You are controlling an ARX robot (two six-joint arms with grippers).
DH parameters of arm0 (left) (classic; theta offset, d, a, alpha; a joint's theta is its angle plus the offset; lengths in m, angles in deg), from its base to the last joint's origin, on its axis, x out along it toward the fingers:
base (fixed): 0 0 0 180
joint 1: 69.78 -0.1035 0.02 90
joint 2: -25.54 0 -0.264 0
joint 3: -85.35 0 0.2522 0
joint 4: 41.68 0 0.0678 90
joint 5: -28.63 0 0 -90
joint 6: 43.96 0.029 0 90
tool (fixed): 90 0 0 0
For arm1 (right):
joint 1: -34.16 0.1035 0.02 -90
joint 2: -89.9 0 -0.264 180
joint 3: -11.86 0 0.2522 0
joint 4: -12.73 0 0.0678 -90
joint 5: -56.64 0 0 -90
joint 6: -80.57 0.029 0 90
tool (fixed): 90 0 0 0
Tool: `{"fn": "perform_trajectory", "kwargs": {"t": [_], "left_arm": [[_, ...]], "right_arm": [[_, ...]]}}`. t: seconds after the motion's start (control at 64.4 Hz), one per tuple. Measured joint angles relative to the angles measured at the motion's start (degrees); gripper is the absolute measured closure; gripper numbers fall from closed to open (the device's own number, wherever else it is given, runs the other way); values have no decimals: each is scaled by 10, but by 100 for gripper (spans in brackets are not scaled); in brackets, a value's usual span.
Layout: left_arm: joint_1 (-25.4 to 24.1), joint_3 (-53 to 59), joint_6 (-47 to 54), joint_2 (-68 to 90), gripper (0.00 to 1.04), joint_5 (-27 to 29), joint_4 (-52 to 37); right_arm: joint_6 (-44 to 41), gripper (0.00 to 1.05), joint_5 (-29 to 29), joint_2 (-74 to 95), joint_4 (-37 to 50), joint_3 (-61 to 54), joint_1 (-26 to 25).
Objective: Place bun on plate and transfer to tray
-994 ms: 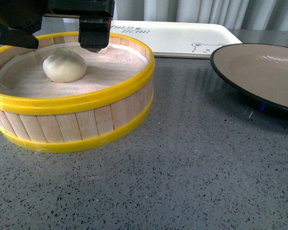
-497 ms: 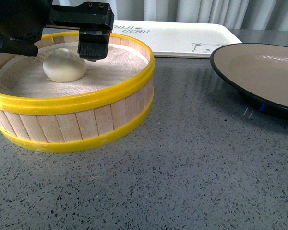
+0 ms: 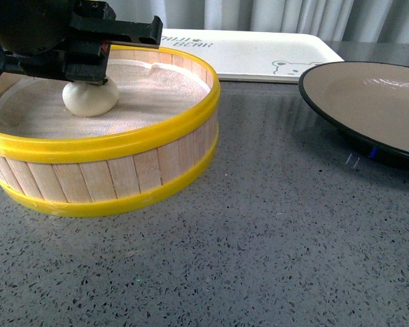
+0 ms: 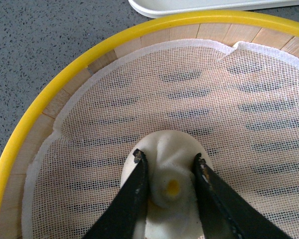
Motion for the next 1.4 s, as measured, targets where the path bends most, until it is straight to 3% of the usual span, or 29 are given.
{"fn": "perform_trajectory", "kwargs": {"t": [0.109, 0.451, 0.886, 1.119, 1.398], "left_arm": [[1, -4, 4, 0, 101, 1, 0], [33, -105, 23, -19, 101, -5, 10], [198, -314, 19, 125, 101, -69, -27], [248, -343, 32, 198, 101, -78, -45], [273, -348, 48, 245, 101, -74, -56]], "right_arm": [[0, 9, 0, 0, 0, 0, 0], [0, 9, 0, 0, 0, 0, 0], [0, 9, 0, 0, 0, 0, 0], [0, 9, 0, 0, 0, 0, 0], [0, 9, 0, 0, 0, 0, 0]]}}
